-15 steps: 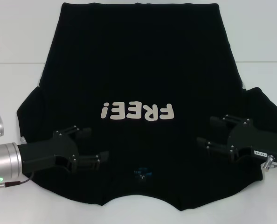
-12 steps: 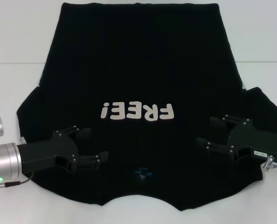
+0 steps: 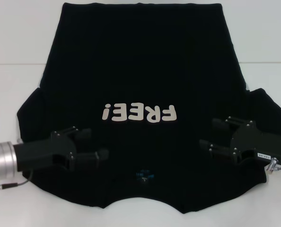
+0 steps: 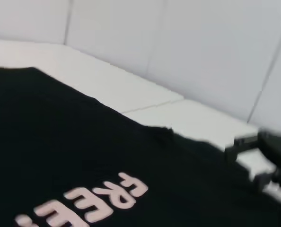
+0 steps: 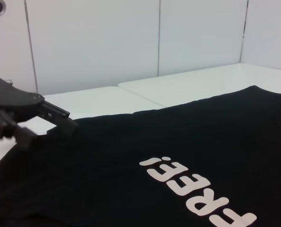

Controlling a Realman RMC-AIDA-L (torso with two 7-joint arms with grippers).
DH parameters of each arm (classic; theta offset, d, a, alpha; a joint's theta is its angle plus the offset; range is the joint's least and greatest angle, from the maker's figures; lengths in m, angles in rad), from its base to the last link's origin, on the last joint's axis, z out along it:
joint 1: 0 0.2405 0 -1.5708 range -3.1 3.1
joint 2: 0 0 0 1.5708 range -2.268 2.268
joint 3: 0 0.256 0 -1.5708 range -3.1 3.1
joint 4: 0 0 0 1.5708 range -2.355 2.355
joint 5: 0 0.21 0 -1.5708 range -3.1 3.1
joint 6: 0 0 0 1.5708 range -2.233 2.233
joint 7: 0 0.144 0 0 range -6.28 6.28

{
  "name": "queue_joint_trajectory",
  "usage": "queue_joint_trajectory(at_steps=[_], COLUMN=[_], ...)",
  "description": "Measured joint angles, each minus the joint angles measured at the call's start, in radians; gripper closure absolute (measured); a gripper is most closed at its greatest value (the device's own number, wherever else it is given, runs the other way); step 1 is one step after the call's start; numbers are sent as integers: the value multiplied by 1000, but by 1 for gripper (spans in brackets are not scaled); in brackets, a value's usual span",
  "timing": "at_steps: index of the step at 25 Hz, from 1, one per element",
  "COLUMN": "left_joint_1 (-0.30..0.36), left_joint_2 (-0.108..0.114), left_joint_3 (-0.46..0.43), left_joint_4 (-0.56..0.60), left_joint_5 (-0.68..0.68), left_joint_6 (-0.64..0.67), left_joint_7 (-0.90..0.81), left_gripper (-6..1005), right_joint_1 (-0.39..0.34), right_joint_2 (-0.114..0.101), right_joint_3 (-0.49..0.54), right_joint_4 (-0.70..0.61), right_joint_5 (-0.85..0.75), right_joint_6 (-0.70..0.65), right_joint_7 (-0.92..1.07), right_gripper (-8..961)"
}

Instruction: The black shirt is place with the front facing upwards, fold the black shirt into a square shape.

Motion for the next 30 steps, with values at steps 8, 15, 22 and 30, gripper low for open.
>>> queue_joint_trajectory(at_steps=[8, 15, 22, 30], left_joint_1=[-49, -62, -86, -103], left_joint_2=[122, 194, 195, 187], left_joint_3=[-45, -77, -70, -66], left_joint_4=[15, 97, 93, 36], left_joint_5=[7, 96, 257, 315], left_joint_6=[151, 85, -107, -242], left_joint_7=[-622, -1045, -1168, -1190], left_gripper=[52, 53, 54, 56], right_joint_1=[-1, -2, 5, 8], right_joint_2=[-1, 1, 2, 0], right_joint_3=[-3, -4, -4, 0], right_joint_4=[0, 0, 0, -2], right_joint_5=[0, 0, 0, 0], right_joint_6=[-4, -6, -9, -8], right_joint_7=[18, 20, 36, 48], right_gripper=[191, 191, 191, 189])
